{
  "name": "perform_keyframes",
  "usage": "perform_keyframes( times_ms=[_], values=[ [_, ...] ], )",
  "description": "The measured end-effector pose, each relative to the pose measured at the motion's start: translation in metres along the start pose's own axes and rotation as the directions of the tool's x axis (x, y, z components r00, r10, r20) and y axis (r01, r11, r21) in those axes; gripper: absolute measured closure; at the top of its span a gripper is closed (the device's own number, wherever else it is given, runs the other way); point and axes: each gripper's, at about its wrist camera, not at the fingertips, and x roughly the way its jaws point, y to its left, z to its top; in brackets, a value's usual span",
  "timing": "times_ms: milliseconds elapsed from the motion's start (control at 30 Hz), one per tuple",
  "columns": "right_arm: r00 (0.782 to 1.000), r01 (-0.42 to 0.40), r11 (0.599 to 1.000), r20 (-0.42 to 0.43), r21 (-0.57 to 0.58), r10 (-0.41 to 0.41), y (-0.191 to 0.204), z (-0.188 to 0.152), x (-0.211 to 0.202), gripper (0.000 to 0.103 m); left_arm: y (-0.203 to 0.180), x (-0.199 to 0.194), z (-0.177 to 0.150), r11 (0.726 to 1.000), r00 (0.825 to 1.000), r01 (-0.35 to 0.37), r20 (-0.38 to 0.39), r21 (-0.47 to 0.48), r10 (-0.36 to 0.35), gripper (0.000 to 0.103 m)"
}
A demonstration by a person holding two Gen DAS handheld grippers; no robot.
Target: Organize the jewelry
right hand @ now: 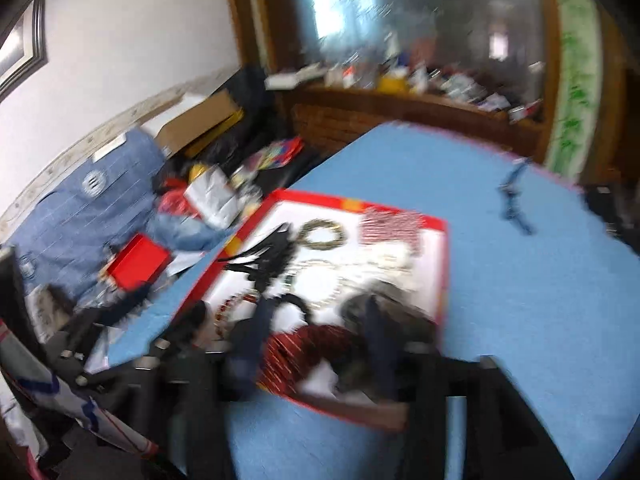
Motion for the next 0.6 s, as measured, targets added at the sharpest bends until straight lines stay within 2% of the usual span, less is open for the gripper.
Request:
perform_keyframes(
  times_ms=[167,267,333,400,467,500,600],
  values=[
    [0.996,0.088,0.996,0.027,0.001,-0.088,-0.006,-0.047,-0.042,0.028,-0.013,-0.033,-0.019,0.999,0.999,-0.025,0.038,0.025,0.024,0.019],
    [0.994,0.106,0.994,0.029,0.005,-0.107,-0.007,-0.071,-0.057,0.021,-0.016,-0.051,-0.032,0.997,0.995,-0.069,0.071,0.033,0.066,0.013],
    [0.988,0.148,0.989,0.037,-0.007,-0.148,-0.005,-0.080,-0.065,0.020,-0.017,-0.062,-0.039,0.995,0.993,-0.088,0.085,0.044,0.084,0.012],
    [0.988,0.150,0.989,0.036,-0.002,-0.150,-0.003,-0.086,-0.071,0.020,-0.013,-0.071,-0.044,0.995,0.993,-0.087,0.081,0.051,0.082,0.008],
    [0.987,0.152,0.988,0.046,0.005,-0.153,-0.002,-0.091,-0.078,0.016,-0.007,-0.079,-0.049,0.995,0.992,-0.093,0.090,0.036,0.089,0.008],
    [0.987,0.156,0.988,0.048,0.004,-0.156,0.000,-0.094,-0.081,0.013,-0.003,-0.083,-0.051,0.995,0.991,-0.097,0.090,0.025,0.095,0.004],
    [0.985,0.165,0.986,0.044,0.004,-0.165,0.007,-0.099,-0.086,0.013,0.009,-0.090,-0.058,0.994,0.990,-0.113,0.080,0.001,0.113,0.002]
  ],
)
